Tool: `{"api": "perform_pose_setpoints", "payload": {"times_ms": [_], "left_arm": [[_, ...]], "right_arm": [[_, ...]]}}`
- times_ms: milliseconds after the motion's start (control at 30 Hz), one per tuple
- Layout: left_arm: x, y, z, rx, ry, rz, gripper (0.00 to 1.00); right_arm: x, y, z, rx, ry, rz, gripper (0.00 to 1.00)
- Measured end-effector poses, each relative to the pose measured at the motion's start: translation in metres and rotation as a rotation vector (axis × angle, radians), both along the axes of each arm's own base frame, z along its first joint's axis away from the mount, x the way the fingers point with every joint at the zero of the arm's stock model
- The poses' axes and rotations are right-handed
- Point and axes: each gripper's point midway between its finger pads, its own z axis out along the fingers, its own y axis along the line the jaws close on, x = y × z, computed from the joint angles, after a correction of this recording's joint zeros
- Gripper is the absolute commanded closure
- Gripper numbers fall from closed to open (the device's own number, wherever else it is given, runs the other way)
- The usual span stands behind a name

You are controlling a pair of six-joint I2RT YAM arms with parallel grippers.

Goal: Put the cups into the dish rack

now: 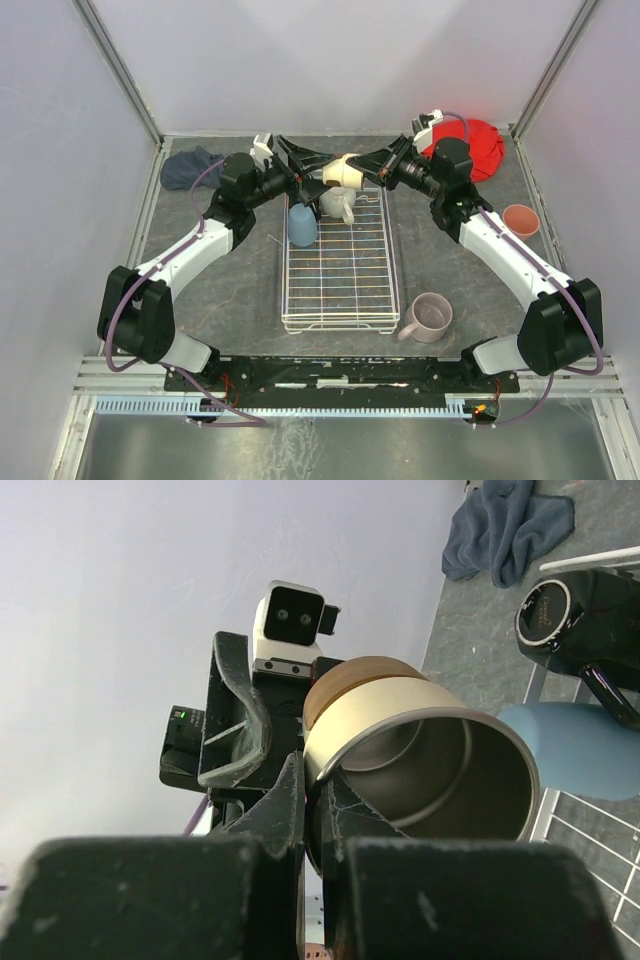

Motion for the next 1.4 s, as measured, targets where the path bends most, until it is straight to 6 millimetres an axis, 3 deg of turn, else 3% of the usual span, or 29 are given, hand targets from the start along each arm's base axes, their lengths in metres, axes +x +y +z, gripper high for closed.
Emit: {"api": "perform_pose_setpoints", "payload": {"times_ms": [433, 500, 567, 667, 700, 767, 867, 1000, 1100, 1267, 1400], "left_arm": [[0.001, 0.000, 0.005, -0.024, -0.004, 0.005, 0.14], [0.001, 0.000, 0.003, -0.024, -0.003, 0.010, 0.23], [0.002, 0.001, 0.000, -0.023, 0.002, 0.018, 0.48], [0.002, 0.001, 0.000, -0.029, 0.002, 0.021, 0.67], [0.002, 0.001, 0.000, -0.029, 0.000, 0.022, 0.74], [0.002, 0.001, 0.000, -0.029, 0.000, 0.023, 0.84], [0.001, 0.002, -0.006, -0.001, 0.003, 0.024, 0.87], [-0.004, 0.007, -0.016, 0.109, -0.007, 0.038, 0.96], [-0.015, 0.017, -0.019, 0.204, -0.045, 0.055, 0.96], [-0.041, 0.026, -0.027, 0.390, -0.143, 0.063, 0.97], [-0.069, 0.021, -0.048, 0.565, -0.203, 0.024, 0.97]], "right_arm": [[-0.004, 0.007, 0.007, 0.023, -0.019, 0.018, 0.99], [-0.004, 0.009, 0.005, 0.022, -0.015, 0.021, 0.99], [-0.003, 0.009, 0.005, 0.026, -0.012, 0.021, 0.99], [-0.003, 0.009, 0.005, 0.027, -0.007, 0.020, 0.99], [-0.003, 0.009, 0.005, 0.027, -0.008, 0.019, 0.97], [-0.003, 0.009, 0.005, 0.028, -0.007, 0.018, 0.78], [-0.004, 0.009, 0.001, 0.014, -0.003, 0.020, 0.62], [-0.008, 0.008, -0.011, -0.042, 0.007, 0.027, 0.52], [-0.013, 0.007, -0.014, -0.075, 0.002, 0.034, 0.46], [-0.025, -0.003, -0.023, -0.170, -0.018, 0.036, 0.44], [-0.029, -0.018, -0.032, -0.252, -0.028, 0.015, 0.44]]}}
